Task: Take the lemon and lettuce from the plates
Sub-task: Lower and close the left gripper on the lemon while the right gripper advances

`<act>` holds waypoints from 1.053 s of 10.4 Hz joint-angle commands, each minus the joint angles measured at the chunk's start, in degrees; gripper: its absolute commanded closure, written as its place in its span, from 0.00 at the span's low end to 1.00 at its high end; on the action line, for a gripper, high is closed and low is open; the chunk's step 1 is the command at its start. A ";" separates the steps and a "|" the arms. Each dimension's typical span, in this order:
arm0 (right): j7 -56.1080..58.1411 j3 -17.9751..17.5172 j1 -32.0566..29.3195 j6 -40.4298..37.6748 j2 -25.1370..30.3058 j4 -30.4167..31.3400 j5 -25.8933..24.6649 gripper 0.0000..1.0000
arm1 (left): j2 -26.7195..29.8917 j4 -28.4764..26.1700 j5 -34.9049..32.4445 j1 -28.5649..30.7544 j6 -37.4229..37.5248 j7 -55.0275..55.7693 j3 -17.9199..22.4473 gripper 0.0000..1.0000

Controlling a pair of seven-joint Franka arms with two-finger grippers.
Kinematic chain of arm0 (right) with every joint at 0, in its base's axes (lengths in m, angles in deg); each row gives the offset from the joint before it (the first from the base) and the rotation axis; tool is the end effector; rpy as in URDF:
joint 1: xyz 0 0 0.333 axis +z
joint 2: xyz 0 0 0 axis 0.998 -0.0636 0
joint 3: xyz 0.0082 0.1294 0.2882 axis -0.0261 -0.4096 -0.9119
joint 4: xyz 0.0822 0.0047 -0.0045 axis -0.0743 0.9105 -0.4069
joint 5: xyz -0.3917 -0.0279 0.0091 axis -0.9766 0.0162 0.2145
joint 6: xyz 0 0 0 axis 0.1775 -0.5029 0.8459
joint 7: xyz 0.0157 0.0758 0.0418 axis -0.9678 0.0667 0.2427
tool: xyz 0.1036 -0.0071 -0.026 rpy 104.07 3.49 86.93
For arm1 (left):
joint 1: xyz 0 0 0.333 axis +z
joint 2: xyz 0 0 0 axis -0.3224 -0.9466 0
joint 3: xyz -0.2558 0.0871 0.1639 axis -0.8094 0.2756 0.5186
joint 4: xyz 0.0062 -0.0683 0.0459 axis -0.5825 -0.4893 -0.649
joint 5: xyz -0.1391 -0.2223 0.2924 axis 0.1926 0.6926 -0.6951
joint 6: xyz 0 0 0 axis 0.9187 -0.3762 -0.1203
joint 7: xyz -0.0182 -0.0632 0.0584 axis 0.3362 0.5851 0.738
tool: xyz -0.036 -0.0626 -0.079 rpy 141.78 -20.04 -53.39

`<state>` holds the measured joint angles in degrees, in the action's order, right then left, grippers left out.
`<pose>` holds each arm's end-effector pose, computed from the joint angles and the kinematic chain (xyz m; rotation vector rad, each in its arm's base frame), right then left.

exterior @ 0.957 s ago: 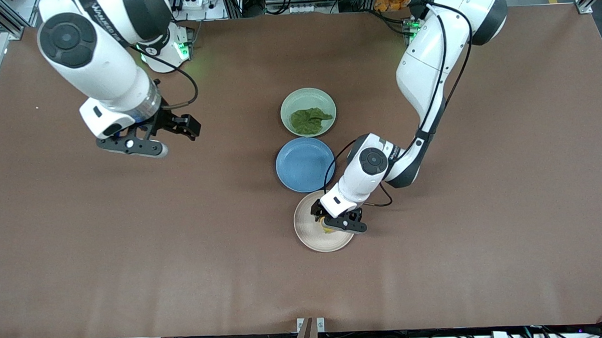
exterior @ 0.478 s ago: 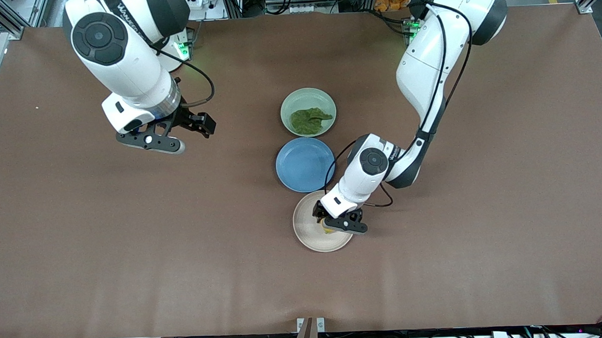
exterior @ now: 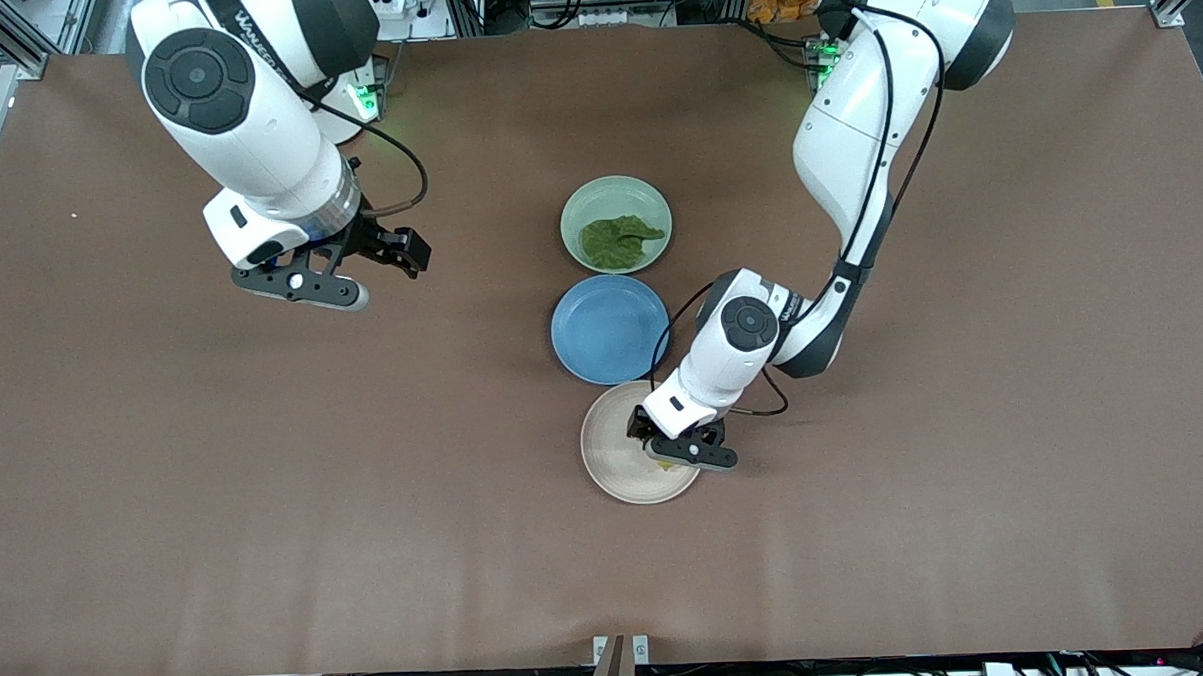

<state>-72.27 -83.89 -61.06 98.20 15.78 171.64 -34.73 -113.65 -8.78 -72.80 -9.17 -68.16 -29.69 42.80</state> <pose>0.5338 0.2696 0.5313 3.0806 -0.3424 -0.1358 0.6368 -0.4115 0.1705 2.8460 -0.2517 0.4143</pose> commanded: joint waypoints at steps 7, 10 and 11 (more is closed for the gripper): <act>-1.07 0.16 0.20 -0.01 0.64 0.11 -0.48 0.00 | 3.56 0.95 -0.22 0.81 9.60 0.51 0.88 0.53; -1.50 0.07 0.28 -0.10 0.64 0.11 -0.31 0.00 | 5.75 0.95 -0.13 3.09 13.55 0.07 0.27 0.53; -2.29 0.07 1.33 0.34 0.55 0.11 -0.22 0.00 | 6.54 0.95 -0.04 3.62 15.22 -0.97 0.17 0.54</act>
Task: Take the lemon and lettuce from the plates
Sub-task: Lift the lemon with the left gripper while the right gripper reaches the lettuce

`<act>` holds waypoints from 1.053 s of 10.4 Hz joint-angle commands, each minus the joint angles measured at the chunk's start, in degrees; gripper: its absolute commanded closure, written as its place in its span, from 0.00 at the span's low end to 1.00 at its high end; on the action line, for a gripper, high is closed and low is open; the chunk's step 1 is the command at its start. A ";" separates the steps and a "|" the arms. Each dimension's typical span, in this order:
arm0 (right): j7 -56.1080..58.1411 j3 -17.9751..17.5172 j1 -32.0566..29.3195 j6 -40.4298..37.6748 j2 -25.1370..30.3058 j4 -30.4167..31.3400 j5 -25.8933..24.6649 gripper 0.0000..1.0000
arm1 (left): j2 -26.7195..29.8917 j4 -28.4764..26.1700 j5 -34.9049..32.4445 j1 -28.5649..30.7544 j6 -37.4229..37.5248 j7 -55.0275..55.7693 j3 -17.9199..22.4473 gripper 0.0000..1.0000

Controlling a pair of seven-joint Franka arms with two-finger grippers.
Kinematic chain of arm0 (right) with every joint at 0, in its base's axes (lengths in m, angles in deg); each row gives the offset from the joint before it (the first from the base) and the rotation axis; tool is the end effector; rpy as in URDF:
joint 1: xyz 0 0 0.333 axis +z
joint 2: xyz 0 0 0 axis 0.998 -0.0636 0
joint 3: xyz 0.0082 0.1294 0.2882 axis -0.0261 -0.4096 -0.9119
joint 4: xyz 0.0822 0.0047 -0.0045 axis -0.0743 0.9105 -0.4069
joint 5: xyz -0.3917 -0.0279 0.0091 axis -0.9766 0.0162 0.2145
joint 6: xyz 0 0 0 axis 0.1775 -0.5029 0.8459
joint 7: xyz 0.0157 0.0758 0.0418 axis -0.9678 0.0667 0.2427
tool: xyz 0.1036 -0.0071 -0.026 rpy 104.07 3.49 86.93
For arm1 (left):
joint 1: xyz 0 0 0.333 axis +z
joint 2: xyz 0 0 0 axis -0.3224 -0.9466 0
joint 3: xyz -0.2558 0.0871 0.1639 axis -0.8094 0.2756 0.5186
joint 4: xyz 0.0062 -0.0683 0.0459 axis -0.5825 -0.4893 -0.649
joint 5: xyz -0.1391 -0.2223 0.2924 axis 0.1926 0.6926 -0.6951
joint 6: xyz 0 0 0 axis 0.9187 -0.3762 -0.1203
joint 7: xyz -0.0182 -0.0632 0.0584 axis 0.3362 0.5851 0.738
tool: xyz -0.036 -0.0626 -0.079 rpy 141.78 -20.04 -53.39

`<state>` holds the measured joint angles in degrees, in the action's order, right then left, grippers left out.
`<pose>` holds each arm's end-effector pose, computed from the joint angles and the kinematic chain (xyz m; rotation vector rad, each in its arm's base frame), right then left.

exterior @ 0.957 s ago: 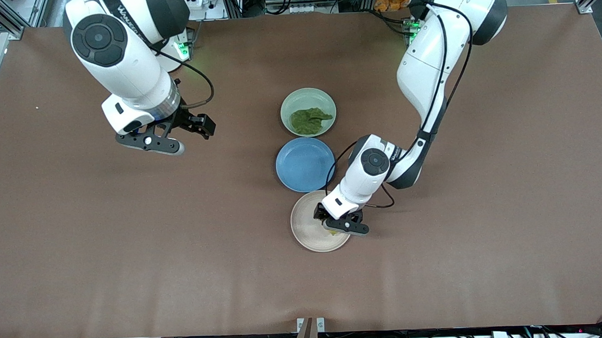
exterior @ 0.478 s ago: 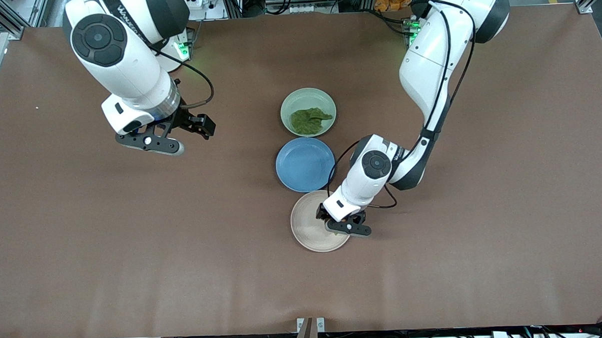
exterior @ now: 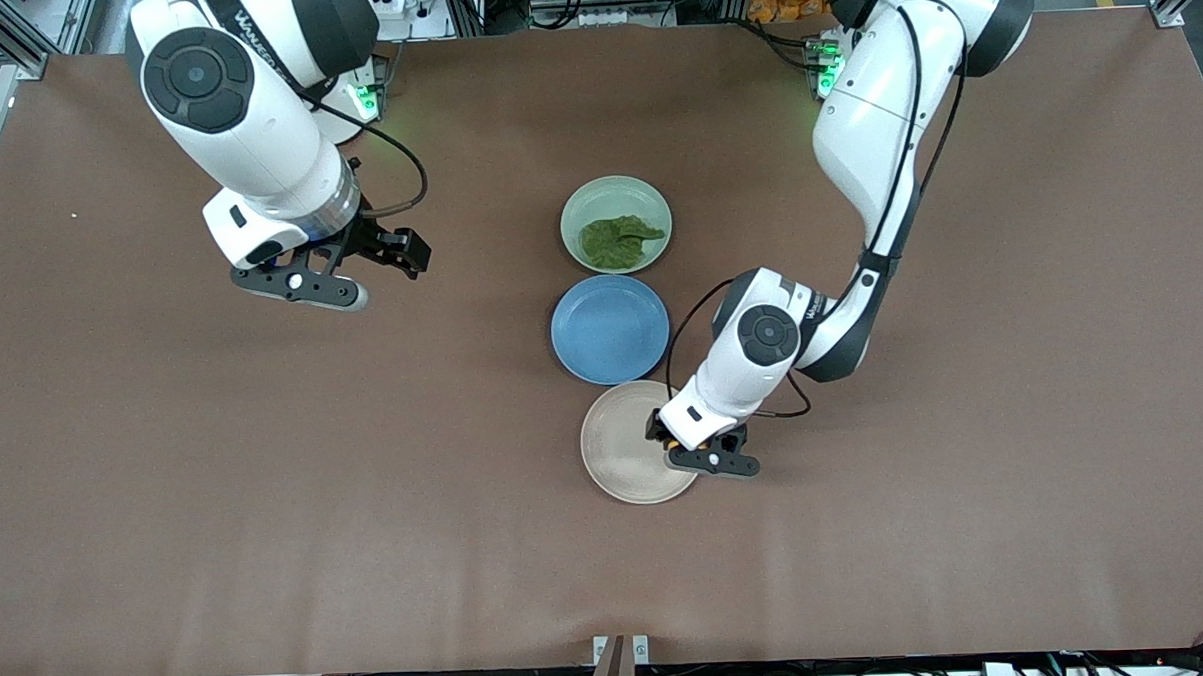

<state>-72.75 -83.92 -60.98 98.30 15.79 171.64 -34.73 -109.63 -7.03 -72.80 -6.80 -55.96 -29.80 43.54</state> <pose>0.5335 0.2707 0.5316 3.0803 -0.3525 -0.1331 0.6583 -0.3803 0.2123 2.9280 -0.2128 0.2872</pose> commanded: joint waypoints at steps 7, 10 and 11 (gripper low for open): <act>-13.32 -0.08 11.97 6.47 -4.64 0.73 0.57 0.00 | 10.68 0.61 -0.22 9.24 23.67 -10.68 0.13 0.54; -18.04 0.01 14.96 10.23 -7.45 0.82 5.22 0.00 | 12.81 0.08 -0.57 13.82 29.75 -13.35 0.48 0.54; -21.12 0.01 15.93 13.13 -9.03 1.52 5.23 0.00 | 12.81 -0.10 -1.35 15.57 30.81 -13.96 0.48 0.54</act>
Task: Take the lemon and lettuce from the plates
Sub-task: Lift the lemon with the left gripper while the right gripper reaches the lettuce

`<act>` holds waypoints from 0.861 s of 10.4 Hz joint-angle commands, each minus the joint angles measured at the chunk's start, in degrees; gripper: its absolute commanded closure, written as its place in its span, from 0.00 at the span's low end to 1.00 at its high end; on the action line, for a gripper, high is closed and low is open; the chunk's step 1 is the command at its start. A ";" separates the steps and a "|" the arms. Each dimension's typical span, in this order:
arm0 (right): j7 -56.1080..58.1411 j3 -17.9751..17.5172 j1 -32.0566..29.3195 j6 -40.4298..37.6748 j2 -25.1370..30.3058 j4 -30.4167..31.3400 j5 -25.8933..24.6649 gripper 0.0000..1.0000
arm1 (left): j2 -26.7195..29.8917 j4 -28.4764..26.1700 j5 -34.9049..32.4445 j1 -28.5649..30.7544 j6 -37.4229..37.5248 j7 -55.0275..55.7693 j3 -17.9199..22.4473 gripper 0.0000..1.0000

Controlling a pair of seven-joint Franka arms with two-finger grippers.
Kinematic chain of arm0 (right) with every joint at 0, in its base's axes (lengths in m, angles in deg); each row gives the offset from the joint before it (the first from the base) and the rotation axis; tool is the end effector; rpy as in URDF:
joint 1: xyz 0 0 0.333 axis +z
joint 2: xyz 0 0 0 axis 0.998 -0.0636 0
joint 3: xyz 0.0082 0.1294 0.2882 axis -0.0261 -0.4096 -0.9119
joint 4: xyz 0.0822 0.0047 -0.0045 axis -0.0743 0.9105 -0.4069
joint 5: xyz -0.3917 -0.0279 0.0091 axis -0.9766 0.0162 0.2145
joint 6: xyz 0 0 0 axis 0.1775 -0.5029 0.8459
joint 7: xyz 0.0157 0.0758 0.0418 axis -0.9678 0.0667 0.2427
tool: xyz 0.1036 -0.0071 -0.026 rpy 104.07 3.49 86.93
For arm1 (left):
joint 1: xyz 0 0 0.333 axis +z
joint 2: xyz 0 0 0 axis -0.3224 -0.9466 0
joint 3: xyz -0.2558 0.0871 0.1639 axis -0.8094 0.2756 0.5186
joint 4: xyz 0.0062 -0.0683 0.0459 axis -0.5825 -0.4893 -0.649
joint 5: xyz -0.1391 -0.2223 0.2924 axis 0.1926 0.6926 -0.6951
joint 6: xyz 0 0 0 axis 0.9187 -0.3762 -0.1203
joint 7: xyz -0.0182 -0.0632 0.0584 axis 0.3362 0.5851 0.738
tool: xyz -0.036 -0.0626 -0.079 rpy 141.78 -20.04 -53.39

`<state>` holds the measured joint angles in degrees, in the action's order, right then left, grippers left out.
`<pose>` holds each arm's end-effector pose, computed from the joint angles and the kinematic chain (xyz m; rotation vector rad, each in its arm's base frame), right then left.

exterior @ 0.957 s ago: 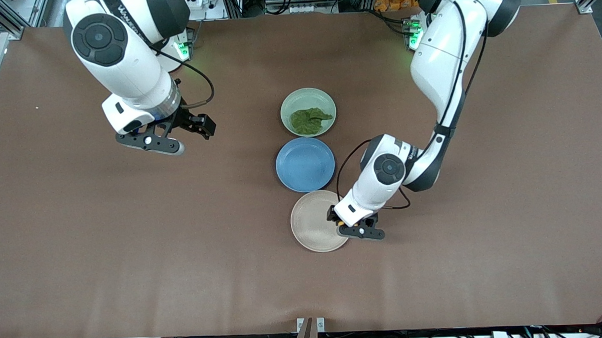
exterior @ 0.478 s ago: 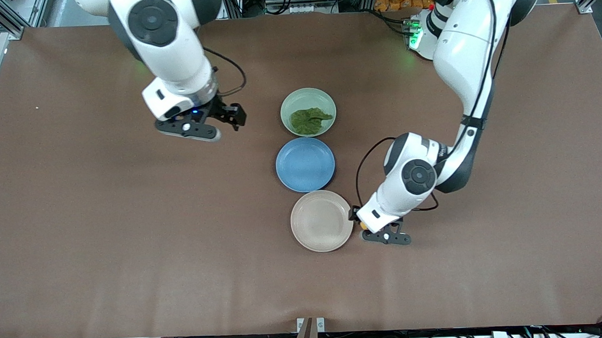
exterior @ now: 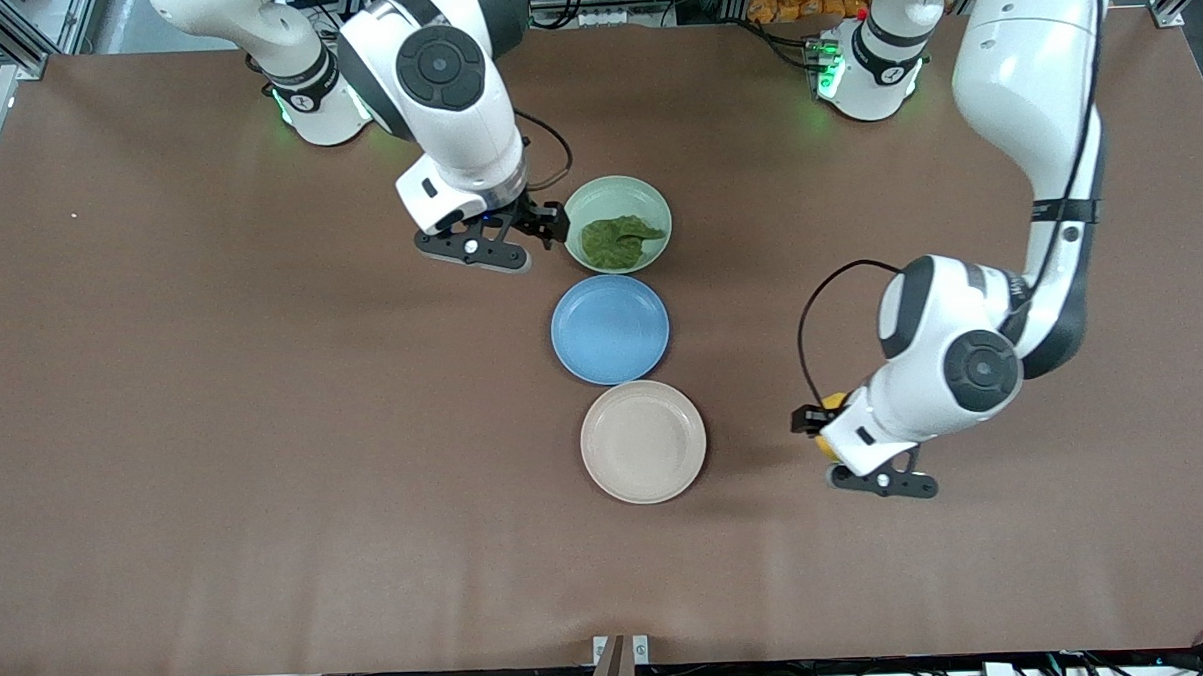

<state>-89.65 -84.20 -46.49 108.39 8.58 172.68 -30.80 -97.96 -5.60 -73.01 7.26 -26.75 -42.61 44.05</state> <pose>0.4724 0.4264 0.4596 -3.0954 0.4480 0.1627 0.7027 -0.1991 0.3251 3.0618 -0.2311 -0.0598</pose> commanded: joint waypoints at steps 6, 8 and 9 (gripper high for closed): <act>-7.94 0.29 6.10 20.02 -2.89 16.11 2.26 0.00 | 0.09 -3.28 -3.78 7.50 4.07 -2.22 -0.03 0.53; -8.73 0.29 7.24 25.10 -6.48 16.30 4.98 0.00 | -1.84 -3.90 -3.78 7.68 3.99 -2.21 -0.12 0.50; -8.83 0.29 7.59 27.21 -7.98 16.30 5.08 0.00 | -2.89 -3.90 -3.70 8.03 3.90 -2.21 -0.12 0.50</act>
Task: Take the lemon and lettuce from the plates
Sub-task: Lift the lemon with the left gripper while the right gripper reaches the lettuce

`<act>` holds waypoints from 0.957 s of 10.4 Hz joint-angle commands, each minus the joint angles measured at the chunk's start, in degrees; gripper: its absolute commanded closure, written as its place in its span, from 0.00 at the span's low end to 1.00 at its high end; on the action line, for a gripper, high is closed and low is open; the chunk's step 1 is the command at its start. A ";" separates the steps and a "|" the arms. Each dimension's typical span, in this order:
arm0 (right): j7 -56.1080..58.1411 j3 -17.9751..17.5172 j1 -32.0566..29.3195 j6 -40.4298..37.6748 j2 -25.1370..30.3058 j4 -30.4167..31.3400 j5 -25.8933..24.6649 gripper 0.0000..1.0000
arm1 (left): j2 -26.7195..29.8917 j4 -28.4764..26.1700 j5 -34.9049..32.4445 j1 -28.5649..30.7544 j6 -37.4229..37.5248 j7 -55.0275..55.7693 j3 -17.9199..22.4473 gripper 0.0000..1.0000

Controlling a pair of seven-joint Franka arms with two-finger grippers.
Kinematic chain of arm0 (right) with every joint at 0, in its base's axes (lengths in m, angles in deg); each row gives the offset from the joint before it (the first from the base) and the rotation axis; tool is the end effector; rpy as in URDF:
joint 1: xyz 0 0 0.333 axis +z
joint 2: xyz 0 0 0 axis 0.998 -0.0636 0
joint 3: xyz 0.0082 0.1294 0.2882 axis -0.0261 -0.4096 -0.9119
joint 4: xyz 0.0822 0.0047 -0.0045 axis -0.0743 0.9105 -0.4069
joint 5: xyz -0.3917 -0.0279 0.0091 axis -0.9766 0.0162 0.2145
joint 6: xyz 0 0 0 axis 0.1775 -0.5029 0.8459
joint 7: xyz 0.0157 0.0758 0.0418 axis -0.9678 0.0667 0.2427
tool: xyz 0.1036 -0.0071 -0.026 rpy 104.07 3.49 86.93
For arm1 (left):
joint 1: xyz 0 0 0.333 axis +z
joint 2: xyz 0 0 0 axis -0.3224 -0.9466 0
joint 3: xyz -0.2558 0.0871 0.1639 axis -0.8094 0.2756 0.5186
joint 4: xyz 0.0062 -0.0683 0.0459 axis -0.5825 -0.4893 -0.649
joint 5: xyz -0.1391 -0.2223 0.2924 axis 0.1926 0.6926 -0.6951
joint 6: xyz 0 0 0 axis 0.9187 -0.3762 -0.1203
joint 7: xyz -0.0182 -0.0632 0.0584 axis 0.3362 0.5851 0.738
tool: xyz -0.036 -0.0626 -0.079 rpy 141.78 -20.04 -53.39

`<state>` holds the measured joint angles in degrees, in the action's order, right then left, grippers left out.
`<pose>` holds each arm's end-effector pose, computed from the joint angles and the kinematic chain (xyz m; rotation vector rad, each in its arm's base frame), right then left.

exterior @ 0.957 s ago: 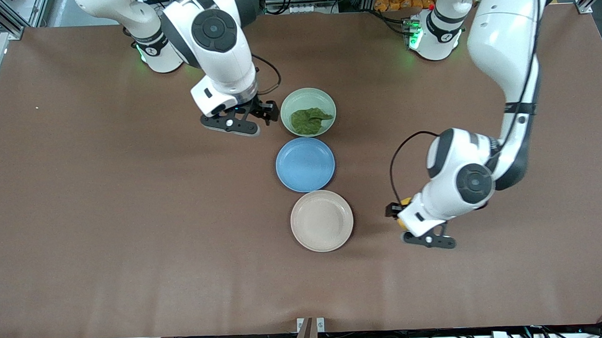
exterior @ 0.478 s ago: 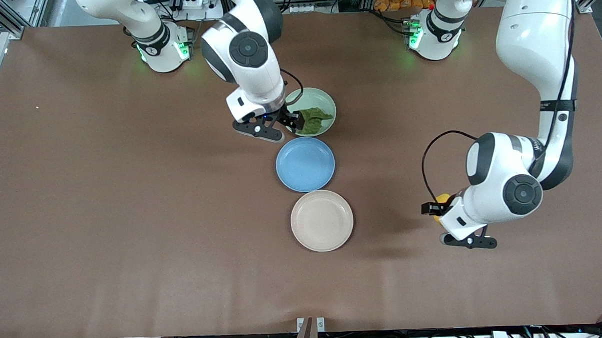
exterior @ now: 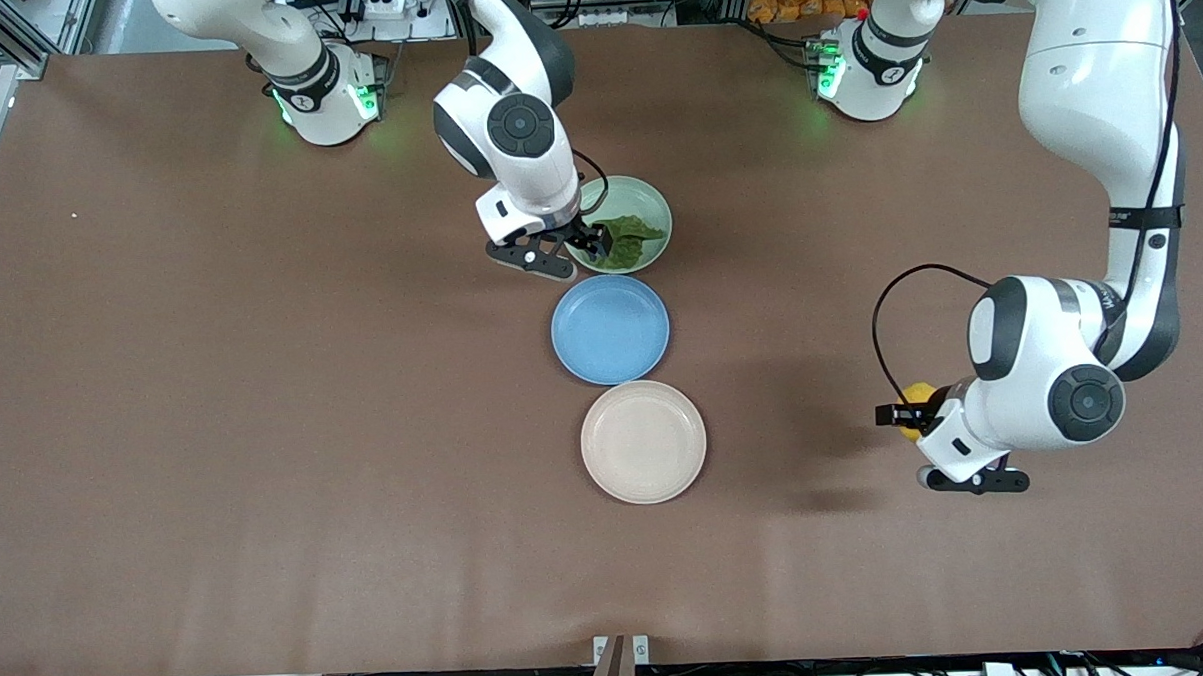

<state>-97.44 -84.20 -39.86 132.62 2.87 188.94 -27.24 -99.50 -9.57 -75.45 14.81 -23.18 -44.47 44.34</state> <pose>0.4127 0.4672 0.3022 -3.0333 0.5786 0.1734 0.6997 -0.0983 0.2695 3.1098 -0.1071 -0.2896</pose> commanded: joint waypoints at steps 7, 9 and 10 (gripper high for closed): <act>-3.06 0.21 6.23 9.69 -8.35 -0.05 4.68 0.00 | -5.58 -0.99 -1.43 1.44 -0.46 -0.96 -0.40 0.45; -3.14 0.21 8.52 9.60 -8.61 0.03 5.03 0.00 | -6.72 -0.90 -1.43 1.36 -2.39 -0.96 -0.40 0.45; -4.62 0.21 9.57 9.86 -8.96 -0.23 5.03 0.00 | -7.07 -0.90 -1.43 1.36 -3.44 -0.96 -0.40 0.45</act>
<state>-100.30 -84.26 -31.99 142.05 -5.63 189.14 -23.21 -106.26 -10.31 -75.48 15.89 -25.09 -44.54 44.33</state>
